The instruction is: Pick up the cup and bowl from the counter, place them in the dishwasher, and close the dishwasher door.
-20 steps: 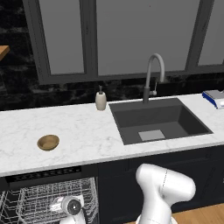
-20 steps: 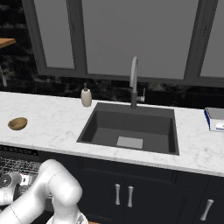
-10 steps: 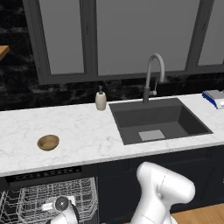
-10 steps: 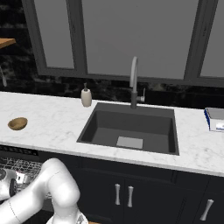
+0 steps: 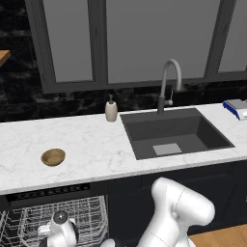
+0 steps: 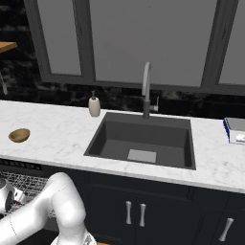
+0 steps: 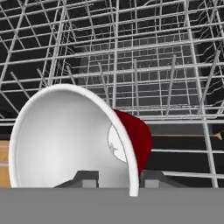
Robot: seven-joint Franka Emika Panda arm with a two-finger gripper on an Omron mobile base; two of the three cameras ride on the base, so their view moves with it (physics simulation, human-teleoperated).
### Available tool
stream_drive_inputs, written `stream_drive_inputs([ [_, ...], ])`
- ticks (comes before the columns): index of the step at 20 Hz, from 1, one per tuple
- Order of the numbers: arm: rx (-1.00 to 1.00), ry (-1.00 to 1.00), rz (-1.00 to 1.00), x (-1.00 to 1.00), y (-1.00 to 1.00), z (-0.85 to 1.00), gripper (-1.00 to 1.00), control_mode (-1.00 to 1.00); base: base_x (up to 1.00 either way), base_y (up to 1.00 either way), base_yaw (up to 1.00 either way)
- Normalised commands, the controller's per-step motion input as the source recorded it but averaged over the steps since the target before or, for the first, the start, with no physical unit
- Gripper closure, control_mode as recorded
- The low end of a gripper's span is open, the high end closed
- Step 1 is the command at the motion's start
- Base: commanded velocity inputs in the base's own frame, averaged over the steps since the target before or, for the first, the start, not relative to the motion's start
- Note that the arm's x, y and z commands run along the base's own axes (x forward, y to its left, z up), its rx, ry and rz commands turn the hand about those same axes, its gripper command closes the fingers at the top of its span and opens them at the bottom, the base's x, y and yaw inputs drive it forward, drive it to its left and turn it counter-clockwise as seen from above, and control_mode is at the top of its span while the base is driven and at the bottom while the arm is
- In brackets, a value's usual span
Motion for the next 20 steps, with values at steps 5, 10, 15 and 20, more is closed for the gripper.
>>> stream_drive_inputs([
  [5, 0.08, 0.14, -0.01, -1.00, 0.32, -0.42, -1.00, -1.00, 0.00, 0.00, 0.00],
  [10, 0.01, 0.15, 0.00, -1.00, 0.51, -0.28, -1.00, -1.00, 0.00, 0.00, 0.00],
  [15, -0.01, -0.05, 0.00, -1.00, 0.13, 0.74, -1.00, -1.00, 0.00, 0.00, 0.00],
  [20, -0.09, -0.17, 0.01, -0.73, 0.04, 0.70, -1.00, -1.00, 0.00, 0.00, 0.00],
])
